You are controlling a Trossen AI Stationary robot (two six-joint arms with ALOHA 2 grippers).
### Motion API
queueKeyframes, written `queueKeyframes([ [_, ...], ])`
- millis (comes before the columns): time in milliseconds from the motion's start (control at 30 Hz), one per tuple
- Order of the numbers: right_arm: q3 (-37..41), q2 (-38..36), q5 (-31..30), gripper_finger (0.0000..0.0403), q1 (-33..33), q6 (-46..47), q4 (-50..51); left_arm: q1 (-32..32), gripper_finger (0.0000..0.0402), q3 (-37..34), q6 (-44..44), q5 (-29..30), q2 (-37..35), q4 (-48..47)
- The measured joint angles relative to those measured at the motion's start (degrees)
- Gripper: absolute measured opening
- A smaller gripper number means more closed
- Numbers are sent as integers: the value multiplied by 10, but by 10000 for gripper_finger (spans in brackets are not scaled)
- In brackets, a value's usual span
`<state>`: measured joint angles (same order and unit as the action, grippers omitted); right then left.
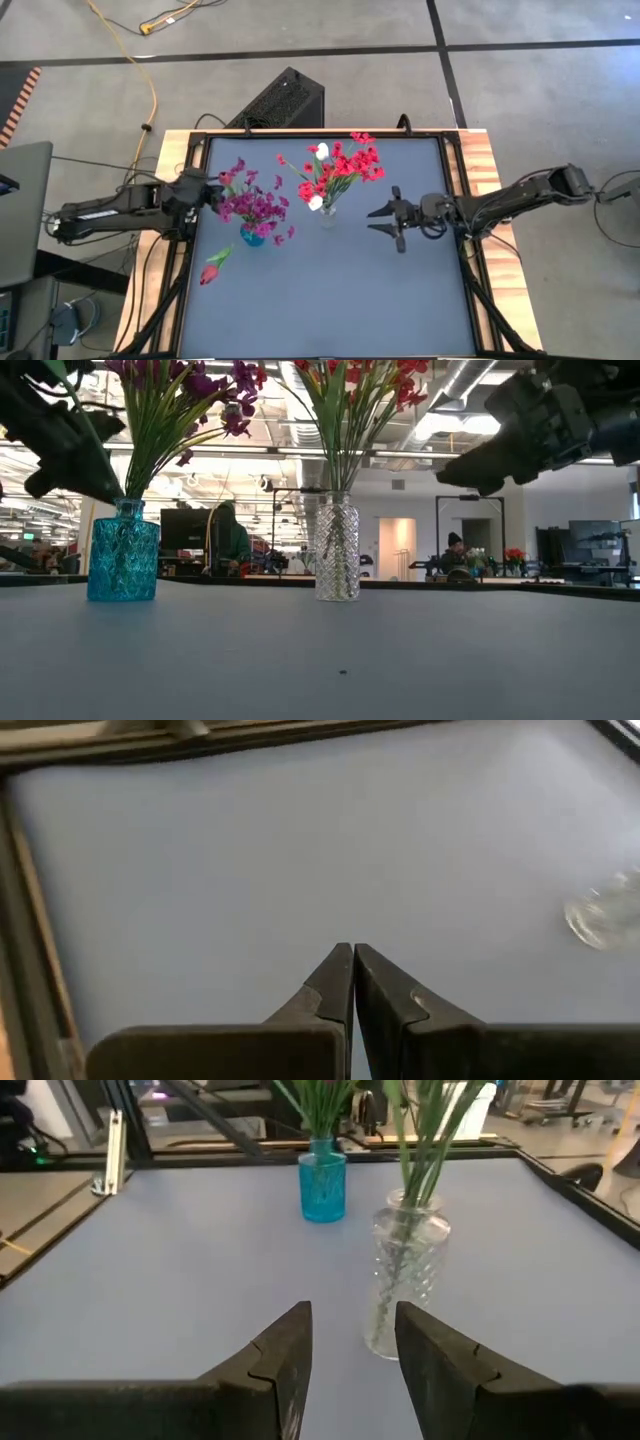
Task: Sort flowers into vase by color
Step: Return to Home Position
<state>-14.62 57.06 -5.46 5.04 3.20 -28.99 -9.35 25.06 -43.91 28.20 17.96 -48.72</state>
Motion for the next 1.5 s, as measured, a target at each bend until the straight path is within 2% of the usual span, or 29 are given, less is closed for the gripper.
queueKeyframes([
  [100,11,-20,15,170,-17,0,-3,0,0,-2,-24,37,0,4],
  [333,23,-52,43,170,-40,-15,2,0,0,-2,-48,168,1,5],
  [433,30,-66,44,170,-46,-18,3,0,0,-2,-39,184,9,14],
  [533,39,-83,44,170,-54,-18,3,0,0,-4,31,143,24,81],
  [667,40,-110,44,170,-63,-17,2,0,0,-52,161,60,46,252],
  [733,40,-125,43,170,-64,-17,3,-4,0,-70,198,59,50,293],
  [800,40,-141,44,170,-62,-15,10,-16,0,-80,203,73,44,302],
  [867,40,-154,45,170,-57,-9,22,-32,0,-85,213,60,34,309],
  [933,40,-167,48,170,-52,-3,38,-49,0,-91,223,26,25,308],
  [1067,40,-188,54,170,-38,-2,62,-77,0,-111,248,-78,4,348],
  [1133,40,-194,54,170,-29,-1,67,-88,0,-123,260,-105,-11,365],
  [1333,40,-216,55,170,-7,-2,104,-100,0,-140,271,-150,-78,357],
  [1500,46,-233,24,167,-5,-13,118,-99,0,-162,274,-152,-156,344],
])
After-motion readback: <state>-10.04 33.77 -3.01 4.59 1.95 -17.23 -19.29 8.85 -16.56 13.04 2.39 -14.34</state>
